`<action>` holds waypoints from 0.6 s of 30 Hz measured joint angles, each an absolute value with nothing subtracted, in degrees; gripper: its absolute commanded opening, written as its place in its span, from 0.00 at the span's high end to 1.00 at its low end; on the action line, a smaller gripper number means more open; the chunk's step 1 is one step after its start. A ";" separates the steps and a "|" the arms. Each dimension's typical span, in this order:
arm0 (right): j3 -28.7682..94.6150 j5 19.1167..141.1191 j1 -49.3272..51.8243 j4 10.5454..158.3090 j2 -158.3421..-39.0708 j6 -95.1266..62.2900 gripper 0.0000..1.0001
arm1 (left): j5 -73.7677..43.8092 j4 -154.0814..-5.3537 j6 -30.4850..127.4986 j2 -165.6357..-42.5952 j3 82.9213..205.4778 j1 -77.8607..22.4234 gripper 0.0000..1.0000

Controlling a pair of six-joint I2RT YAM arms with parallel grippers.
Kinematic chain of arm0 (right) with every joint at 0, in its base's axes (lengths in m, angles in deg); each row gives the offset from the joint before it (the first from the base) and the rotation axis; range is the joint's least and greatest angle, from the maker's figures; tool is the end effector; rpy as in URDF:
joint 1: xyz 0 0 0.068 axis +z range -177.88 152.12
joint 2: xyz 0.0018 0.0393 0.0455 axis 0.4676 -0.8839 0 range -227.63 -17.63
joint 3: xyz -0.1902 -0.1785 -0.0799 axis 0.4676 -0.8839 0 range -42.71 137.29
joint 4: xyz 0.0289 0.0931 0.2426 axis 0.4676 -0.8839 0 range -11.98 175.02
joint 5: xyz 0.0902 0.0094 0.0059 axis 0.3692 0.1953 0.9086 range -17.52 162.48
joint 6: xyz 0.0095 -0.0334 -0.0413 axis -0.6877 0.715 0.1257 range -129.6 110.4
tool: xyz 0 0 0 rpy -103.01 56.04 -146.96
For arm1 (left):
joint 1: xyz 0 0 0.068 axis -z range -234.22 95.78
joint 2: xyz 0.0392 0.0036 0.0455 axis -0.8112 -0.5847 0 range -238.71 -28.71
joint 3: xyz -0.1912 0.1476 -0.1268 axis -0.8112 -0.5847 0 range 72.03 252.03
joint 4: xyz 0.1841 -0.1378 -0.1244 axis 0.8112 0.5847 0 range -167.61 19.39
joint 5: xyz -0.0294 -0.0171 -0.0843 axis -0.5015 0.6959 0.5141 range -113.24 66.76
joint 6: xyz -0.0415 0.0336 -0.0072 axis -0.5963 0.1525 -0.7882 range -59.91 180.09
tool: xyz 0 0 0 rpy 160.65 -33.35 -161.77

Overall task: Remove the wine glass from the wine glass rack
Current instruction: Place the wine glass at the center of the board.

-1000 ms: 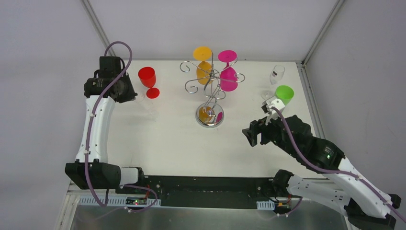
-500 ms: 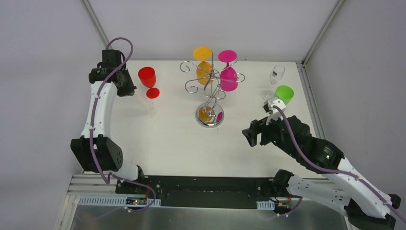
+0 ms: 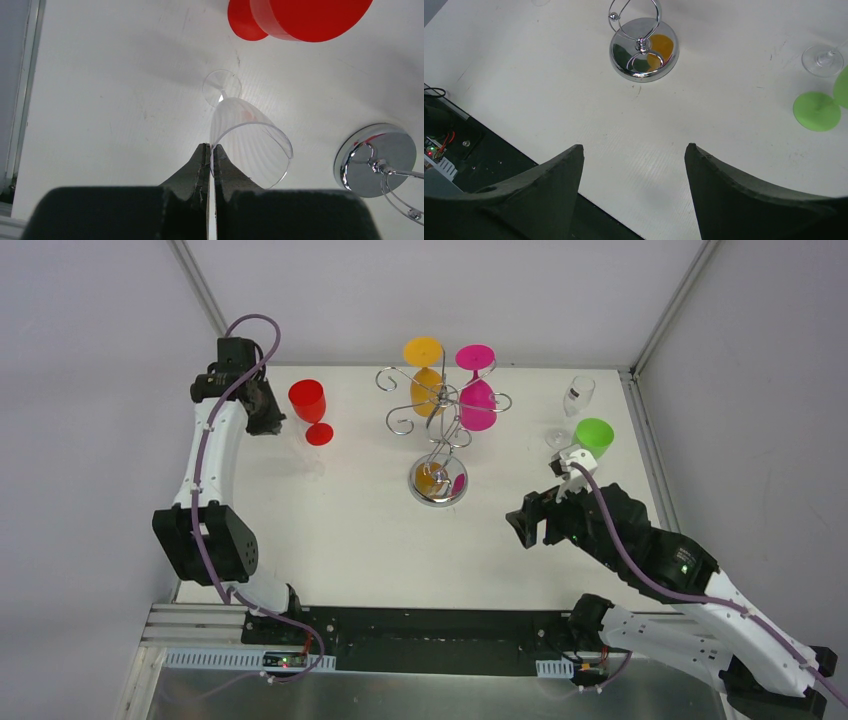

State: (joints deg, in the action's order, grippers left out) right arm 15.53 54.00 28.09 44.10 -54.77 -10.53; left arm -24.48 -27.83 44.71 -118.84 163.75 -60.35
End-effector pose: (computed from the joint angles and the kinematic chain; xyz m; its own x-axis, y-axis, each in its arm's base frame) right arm 0.0754 0.0913 0.3805 -0.1998 -0.2685 -0.9423 -0.6160 0.7823 -0.0922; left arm 0.3349 0.0368 0.3626 -0.6825 -0.3399 -0.6470 -0.3133 0.9359 -0.1612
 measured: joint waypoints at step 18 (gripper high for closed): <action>15.51 54.08 28.09 44.10 -54.82 -10.53 0.22 | -25.28 -28.36 46.07 -120.76 165.81 -61.09 0.79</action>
State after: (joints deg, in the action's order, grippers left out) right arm 15.51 54.08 28.09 44.10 -54.82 -10.53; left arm -25.28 -28.36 46.07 -120.76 165.81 -61.09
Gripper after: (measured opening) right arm 0.775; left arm 0.175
